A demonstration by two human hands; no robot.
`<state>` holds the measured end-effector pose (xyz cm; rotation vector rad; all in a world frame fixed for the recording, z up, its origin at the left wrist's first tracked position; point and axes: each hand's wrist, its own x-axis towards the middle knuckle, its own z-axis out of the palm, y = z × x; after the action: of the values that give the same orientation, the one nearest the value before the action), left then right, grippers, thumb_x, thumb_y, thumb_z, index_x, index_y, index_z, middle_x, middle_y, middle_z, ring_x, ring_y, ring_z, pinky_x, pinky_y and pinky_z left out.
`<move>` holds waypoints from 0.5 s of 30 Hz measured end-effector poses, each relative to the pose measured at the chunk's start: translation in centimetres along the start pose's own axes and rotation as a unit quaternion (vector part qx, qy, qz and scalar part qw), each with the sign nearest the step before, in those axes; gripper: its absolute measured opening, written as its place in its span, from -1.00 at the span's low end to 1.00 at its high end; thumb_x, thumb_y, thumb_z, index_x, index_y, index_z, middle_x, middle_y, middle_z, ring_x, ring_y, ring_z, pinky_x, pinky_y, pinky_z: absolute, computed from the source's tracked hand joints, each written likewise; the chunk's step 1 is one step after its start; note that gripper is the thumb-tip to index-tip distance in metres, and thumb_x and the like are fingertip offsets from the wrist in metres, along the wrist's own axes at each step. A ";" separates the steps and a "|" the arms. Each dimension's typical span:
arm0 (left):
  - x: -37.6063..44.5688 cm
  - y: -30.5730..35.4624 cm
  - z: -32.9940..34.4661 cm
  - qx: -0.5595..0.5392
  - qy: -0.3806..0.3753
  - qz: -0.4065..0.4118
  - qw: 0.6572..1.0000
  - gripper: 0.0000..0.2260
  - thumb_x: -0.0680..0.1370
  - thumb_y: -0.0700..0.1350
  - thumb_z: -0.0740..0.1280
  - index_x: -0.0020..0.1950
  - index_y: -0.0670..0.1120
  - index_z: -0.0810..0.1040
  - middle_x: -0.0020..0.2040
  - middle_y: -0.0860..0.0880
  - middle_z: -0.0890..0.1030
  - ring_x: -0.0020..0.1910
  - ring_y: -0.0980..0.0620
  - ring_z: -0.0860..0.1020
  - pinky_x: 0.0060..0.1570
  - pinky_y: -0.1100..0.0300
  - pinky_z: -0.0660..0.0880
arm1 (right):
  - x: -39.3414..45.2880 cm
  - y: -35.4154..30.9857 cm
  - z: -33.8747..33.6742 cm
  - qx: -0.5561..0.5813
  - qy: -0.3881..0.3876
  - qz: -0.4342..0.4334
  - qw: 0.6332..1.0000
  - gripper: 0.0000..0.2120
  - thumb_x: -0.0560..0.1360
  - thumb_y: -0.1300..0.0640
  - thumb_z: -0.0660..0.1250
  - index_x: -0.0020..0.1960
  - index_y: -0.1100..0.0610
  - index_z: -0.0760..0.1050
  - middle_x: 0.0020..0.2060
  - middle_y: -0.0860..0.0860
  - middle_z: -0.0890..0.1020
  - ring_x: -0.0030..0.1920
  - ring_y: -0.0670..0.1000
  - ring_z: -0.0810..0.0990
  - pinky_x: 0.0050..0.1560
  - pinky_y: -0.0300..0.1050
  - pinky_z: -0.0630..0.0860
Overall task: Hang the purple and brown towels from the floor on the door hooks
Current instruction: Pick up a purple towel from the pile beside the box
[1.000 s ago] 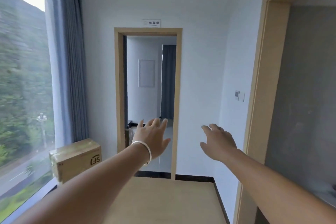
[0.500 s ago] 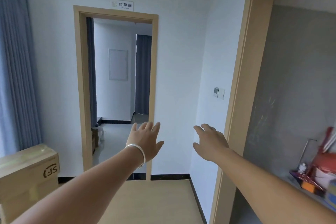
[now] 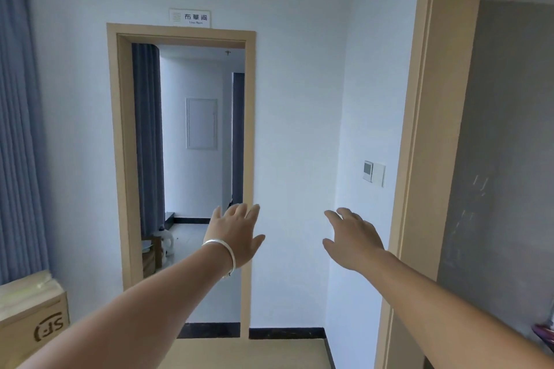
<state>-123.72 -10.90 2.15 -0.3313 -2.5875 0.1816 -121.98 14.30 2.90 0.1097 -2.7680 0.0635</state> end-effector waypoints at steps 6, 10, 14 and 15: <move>6.6 1.9 3.6 0.010 -0.010 -0.001 1.000 -0.42 0.59 0.22 0.07 0.54 -0.01 0.04 0.42 -0.02 0.33 0.43 -0.03 0.27 0.43 -0.11 0.16 | 6.0 4.5 2.5 0.009 -0.006 0.001 1.000 -0.43 0.56 -0.06 0.15 0.52 0.00 0.10 0.49 0.03 0.19 0.44 0.07 0.23 0.32 -0.02 0.28; 10.8 2.6 6.6 0.010 -0.015 -0.002 1.000 -0.42 0.59 0.22 0.07 0.53 0.00 0.05 0.43 -0.01 0.32 0.44 -0.02 0.27 0.43 -0.09 0.14 | 9.7 6.9 4.6 0.009 -0.015 0.006 1.000 -0.43 0.56 -0.05 0.15 0.53 0.00 0.09 0.49 0.03 0.18 0.45 0.06 0.22 0.34 -0.02 0.26; 16.0 3.3 10.5 0.005 -0.016 0.005 1.000 -0.42 0.59 0.21 0.07 0.53 0.00 0.05 0.42 -0.01 0.33 0.43 -0.01 0.27 0.41 -0.07 0.14 | 14.2 9.1 7.0 0.001 -0.024 0.015 1.000 -0.43 0.57 -0.06 0.14 0.53 0.00 0.08 0.49 0.02 0.17 0.44 0.06 0.21 0.35 -0.02 0.25; 17.6 3.4 11.5 0.001 -0.015 0.006 1.000 -0.42 0.59 0.21 0.07 0.53 0.00 0.05 0.42 -0.01 0.32 0.43 -0.01 0.26 0.41 -0.07 0.14 | 15.7 9.5 7.6 -0.003 -0.025 0.018 1.000 -0.43 0.57 -0.06 0.14 0.53 0.00 0.08 0.49 0.02 0.17 0.44 0.06 0.21 0.35 -0.02 0.25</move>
<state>-143.60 -3.70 0.14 -0.3451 -2.6159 0.1934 -140.09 22.29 1.20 0.0607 -2.8203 0.0626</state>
